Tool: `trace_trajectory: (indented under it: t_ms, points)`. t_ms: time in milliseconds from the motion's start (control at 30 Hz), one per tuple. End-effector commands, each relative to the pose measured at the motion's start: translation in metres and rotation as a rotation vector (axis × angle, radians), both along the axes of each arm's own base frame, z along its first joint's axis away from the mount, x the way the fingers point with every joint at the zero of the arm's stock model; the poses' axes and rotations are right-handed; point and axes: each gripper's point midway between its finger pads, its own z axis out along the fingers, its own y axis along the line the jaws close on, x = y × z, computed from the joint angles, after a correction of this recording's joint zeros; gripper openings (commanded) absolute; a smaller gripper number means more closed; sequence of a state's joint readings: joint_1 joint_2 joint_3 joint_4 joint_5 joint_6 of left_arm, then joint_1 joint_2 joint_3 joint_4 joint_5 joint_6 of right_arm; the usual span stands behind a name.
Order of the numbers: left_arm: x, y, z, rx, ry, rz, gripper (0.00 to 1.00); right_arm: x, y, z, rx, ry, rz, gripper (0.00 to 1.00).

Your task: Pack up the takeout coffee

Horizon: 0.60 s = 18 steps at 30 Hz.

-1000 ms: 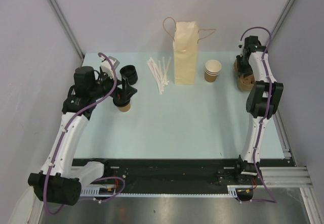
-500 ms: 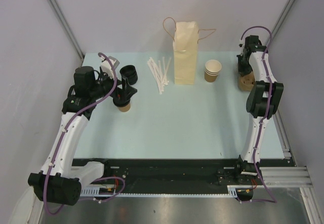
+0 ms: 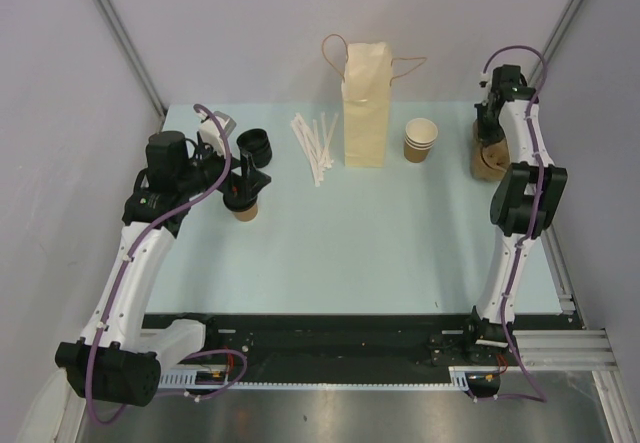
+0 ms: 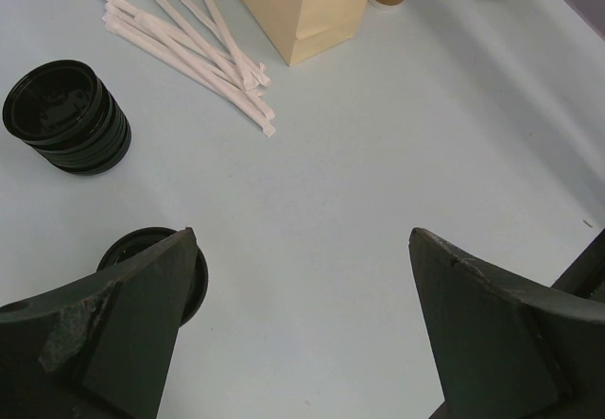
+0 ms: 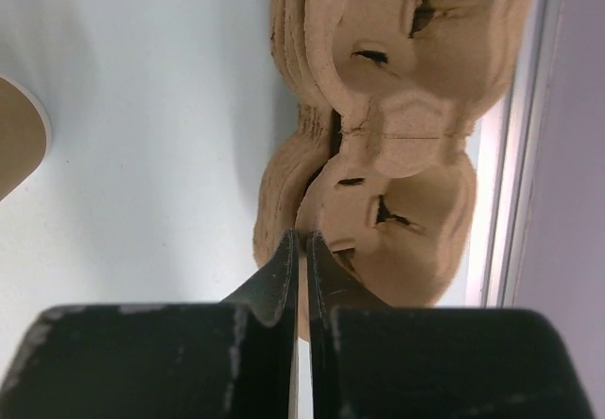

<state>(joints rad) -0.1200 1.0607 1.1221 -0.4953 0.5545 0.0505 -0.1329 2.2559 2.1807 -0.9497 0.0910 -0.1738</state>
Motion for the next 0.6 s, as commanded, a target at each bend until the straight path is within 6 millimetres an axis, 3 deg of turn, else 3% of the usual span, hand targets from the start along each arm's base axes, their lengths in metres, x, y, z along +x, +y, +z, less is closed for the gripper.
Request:
trace_trajectory:
  t_ms: [0,200,567]
  points:
    - [0.001,-0.005,0.008,-0.026,-0.02,-0.02,1.0,0.0,-0.006,0.054,0.0,-0.119,0.003,0.0]
    - [0.002,-0.006,0.008,-0.027,-0.016,-0.021,1.0,-0.002,-0.006,0.068,0.028,-0.154,0.017,0.0]
    - [0.003,-0.006,0.008,-0.029,-0.014,-0.019,1.0,-0.002,-0.006,0.076,0.016,-0.172,0.031,0.0]
